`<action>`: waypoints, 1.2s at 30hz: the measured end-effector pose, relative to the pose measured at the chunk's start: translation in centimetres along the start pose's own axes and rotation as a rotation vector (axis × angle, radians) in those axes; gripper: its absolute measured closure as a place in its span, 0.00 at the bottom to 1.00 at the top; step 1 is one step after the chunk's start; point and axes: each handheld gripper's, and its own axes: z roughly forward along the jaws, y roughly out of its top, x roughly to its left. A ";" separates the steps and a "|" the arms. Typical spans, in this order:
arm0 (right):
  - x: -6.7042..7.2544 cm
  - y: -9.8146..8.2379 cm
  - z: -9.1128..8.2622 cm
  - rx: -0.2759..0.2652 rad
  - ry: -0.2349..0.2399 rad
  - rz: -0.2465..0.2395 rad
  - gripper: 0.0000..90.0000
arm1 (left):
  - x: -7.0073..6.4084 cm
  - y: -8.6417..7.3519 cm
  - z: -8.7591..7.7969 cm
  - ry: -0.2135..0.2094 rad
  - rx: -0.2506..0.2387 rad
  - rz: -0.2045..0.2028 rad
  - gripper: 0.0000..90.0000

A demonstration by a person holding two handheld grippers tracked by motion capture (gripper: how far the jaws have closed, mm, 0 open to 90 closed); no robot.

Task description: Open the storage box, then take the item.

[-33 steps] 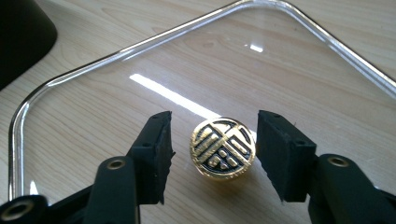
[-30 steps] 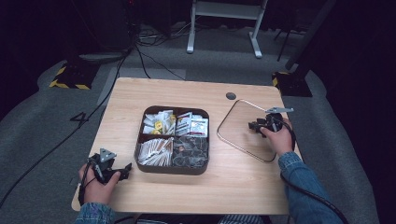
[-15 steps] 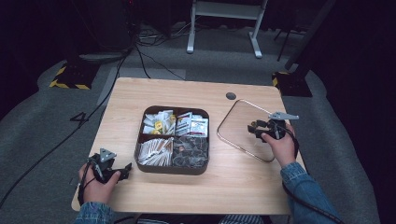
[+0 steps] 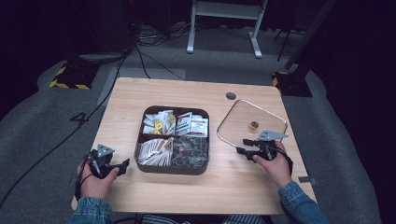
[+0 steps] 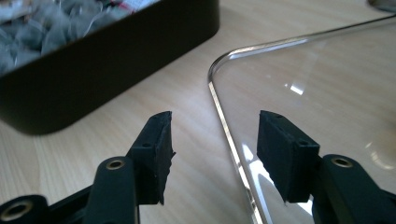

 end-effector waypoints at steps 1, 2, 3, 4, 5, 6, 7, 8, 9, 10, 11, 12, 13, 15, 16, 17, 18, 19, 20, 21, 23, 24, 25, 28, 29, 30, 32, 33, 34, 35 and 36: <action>0.3 -0.3 0.2 0.012 -0.002 -0.010 0.51 | 0.0 0.2 0.0 0.002 -0.004 -0.007 0.30; 1.0 -0.7 0.6 0.038 -0.002 -0.026 0.51 | -0.1 0.4 -0.1 0.001 -0.007 -0.005 0.30; 1.0 -0.7 0.6 0.038 -0.002 -0.026 0.51 | -0.1 0.4 -0.1 0.001 -0.007 -0.005 0.30; 1.6 -1.0 1.0 0.055 0.002 -0.050 0.51 | -0.2 0.6 -0.1 0.003 -0.016 -0.004 0.30; 1.6 -1.0 1.0 0.055 0.002 -0.050 0.51 | -0.2 0.6 -0.1 0.003 -0.016 -0.004 0.31; 1.9 -1.0 1.1 0.059 0.004 -0.058 0.51 | -0.2 0.8 -0.1 -0.005 -0.019 -0.006 0.31; 2.4 -1.1 1.4 0.070 0.004 -0.080 0.50 | -0.2 1.0 -0.1 -0.015 -0.029 -0.008 0.31; 2.6 -1.2 1.5 0.076 0.004 -0.084 0.50 | -0.2 1.1 -0.1 -0.018 -0.036 -0.011 0.31; 2.7 -1.4 1.6 0.082 0.005 -0.088 0.49 | -0.2 1.2 -0.1 -0.022 -0.040 -0.014 0.31; 2.7 -1.4 1.6 0.082 0.005 -0.088 0.49 | -0.2 1.2 -0.1 -0.022 -0.040 -0.014 0.31; 2.7 -1.5 1.7 0.088 0.005 -0.086 0.49 | -0.1 1.3 -0.1 -0.025 -0.046 -0.017 0.31; 2.7 -1.8 1.9 0.091 -0.005 -0.094 0.47 | 0.0 1.4 -0.3 -0.020 -0.062 -0.019 0.32; 2.8 -1.8 1.9 0.092 -0.015 -0.096 0.46 | 0.0 1.5 -0.4 -0.019 -0.073 -0.024 0.32; 2.8 -1.8 2.0 0.094 -0.029 -0.099 0.44 | 0.0 1.8 -0.7 -0.019 -0.089 -0.031 0.32; 2.8 -1.8 2.0 0.094 -0.031 -0.097 0.44 | 0.0 1.9 -0.8 -0.019 -0.098 -0.033 0.32; 2.8 -1.8 2.0 0.094 -0.031 -0.097 0.44 | -0.1 2.0 -1.0 -0.021 -0.110 -0.036 0.32; 2.8 -1.8 2.0 0.093 -0.032 -0.096 0.44 | -0.1 2.2 -1.1 -0.022 -0.116 -0.038 0.32; 2.8 -1.8 2.0 0.093 -0.032 -0.096 0.44 | -0.1 2.2 -1.1 -0.022 -0.116 -0.038 0.33; 2.8 -1.8 2.0 0.092 -0.032 -0.096 0.44 | -0.2 2.4 -1.4 -0.026 -0.134 -0.041 0.33; 2.8 -1.8 2.0 0.092 -0.031 -0.093 0.45 | -0.3 2.6 -1.5 -0.027 -0.141 -0.042 0.33; 2.8 -1.8 2.0 0.091 -0.032 -0.092 0.45 | -0.6 2.9 -1.8 -0.029 -0.157 -0.036 0.33; 2.8 -1.8 2.0 0.091 -0.032 -0.093 0.45 | -0.8 3.1 -1.9 -0.033 -0.169 -0.036 0.33; 2.8 -1.8 2.0 0.091 -0.032 -0.093 0.45 | -0.9 3.2 -2.0 -0.037 -0.176 -0.036 0.34; 2.8 -1.8 2.0 0.090 -0.033 -0.095 0.45 | -1.4 4.0 -2.4 -0.074 -0.223 -0.046 0.34; 2.8 -1.8 2.0 0.091 -0.035 -0.095 0.45 | -1.5 4.2 -2.5 -0.080 -0.230 -0.044 0.34; 2.8 -1.8 2.0 0.090 -0.034 -0.095 0.45 | -1.8 4.5 -2.6 -0.083 -0.247 -0.038 0.34; 2.8 -1.8 2.0 0.090 -0.036 -0.096 0.45 | -2.3 4.8 -2.9 -0.085 -0.269 -0.030 0.34; 2.8 -1.8 2.0 0.091 -0.035 -0.096 0.45 | -2.3 4.8 -2.9 -0.085 -0.269 -0.030 0.34; 2.8 -1.8 2.0 0.090 -0.035 -0.095 0.45 | -2.5 4.9 -3.0 -0.088 -0.276 -0.022 0.34; 2.8 -1.8 2.0 0.091 -0.034 -0.096 0.45 | -2.9 5.0 -2.9 -0.091 -0.287 -0.014 0.32; 2.8 -1.8 2.0 0.091 -0.035 -0.096 0.45 | -2.9 5.0 -2.9 -0.091 -0.287 -0.014 0.29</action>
